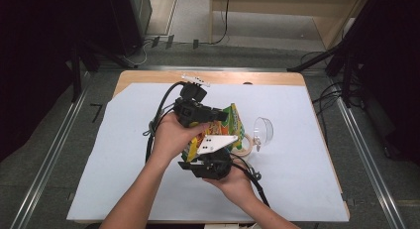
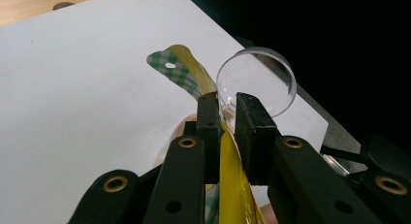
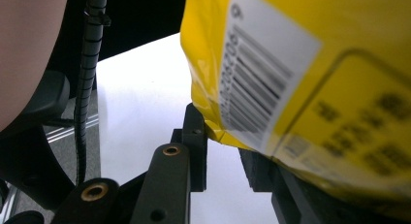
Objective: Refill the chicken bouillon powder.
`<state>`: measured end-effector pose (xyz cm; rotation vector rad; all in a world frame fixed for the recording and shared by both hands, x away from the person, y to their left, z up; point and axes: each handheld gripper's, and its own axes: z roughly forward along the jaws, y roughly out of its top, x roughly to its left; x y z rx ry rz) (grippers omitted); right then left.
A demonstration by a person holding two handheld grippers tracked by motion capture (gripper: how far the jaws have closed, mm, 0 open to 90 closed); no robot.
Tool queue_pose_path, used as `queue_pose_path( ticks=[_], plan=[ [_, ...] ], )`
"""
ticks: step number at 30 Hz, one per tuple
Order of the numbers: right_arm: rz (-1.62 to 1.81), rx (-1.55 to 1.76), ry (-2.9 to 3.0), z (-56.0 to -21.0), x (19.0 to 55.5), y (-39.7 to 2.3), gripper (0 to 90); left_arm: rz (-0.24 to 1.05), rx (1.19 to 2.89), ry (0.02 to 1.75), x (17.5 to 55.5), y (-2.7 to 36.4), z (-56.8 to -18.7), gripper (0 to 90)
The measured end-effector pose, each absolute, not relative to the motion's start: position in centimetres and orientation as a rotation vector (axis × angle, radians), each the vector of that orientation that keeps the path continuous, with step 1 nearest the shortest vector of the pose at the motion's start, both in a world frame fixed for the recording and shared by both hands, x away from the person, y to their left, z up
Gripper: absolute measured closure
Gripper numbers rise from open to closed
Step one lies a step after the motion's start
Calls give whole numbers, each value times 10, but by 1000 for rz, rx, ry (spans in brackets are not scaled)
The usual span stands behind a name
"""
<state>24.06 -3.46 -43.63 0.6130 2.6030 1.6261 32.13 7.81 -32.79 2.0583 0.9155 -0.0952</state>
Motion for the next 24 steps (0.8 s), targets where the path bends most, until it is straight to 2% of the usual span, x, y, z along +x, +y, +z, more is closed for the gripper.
queue_pose_path(
  ticks=[10,24],
  plan=[
    [1627,631,2607,-435,240,-37,755,-143,2068,922,327,77,-330,805],
    [1615,614,2605,-433,238,-36,755,-112,2078,921,323,74,-326,803]
  ],
)
